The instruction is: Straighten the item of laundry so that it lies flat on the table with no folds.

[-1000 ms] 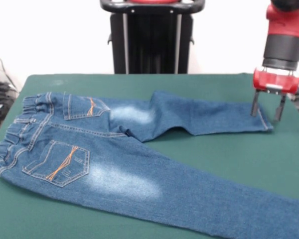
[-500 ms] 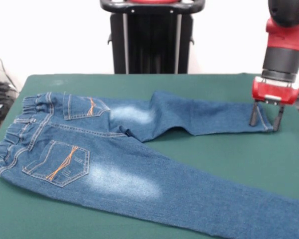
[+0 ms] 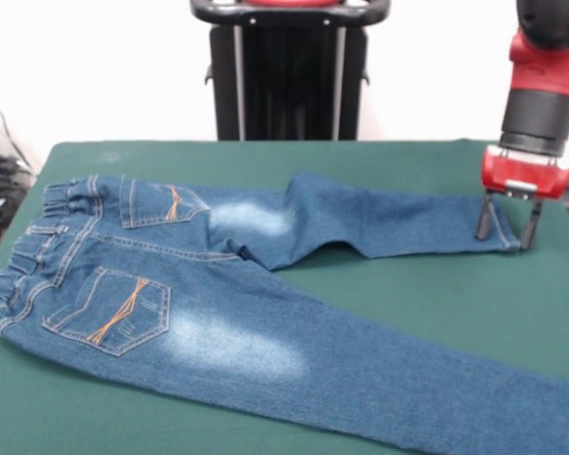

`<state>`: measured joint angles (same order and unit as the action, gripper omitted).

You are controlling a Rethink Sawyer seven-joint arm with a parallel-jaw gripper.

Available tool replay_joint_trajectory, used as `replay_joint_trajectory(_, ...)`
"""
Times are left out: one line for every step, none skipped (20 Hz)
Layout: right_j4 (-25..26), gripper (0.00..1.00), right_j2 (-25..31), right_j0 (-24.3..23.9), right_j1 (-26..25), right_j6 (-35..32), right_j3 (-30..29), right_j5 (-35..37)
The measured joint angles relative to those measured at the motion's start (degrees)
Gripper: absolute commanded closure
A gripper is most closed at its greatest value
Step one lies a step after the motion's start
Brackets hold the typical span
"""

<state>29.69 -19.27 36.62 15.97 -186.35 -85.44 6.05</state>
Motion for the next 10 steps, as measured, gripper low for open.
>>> replay_joint_trajectory(-0.08,0.00,-0.07,0.06,-0.04,0.00,0.02,0.00)
replay_joint_trajectory(-0.15,0.00,-0.15,0.13,-0.08,0.00,0.05,0.00)
replay_joint_trajectory(-0.33,0.00,-0.22,0.19,-0.12,0.00,0.05,0.00)
replay_joint_trajectory(-0.49,0.00,-0.22,0.19,-0.12,0.00,0.04,0.01)
replay_joint_trajectory(-0.75,0.00,-0.27,0.18,-0.14,0.00,0.04,0.02)
replay_joint_trajectory(-0.87,0.00,-0.28,0.18,-0.15,0.00,0.04,0.02)
replay_joint_trajectory(-0.90,0.00,-0.29,0.18,-0.15,0.00,0.04,0.02)
replay_joint_trajectory(-1.00,0.00,-0.31,0.18,-0.15,0.00,0.04,0.02)
replay_joint_trajectory(-1.20,0.00,-0.35,0.18,-0.19,0.00,0.03,0.02)
replay_joint_trajectory(-1.31,0.00,-0.35,0.18,-0.19,0.00,0.04,0.03)
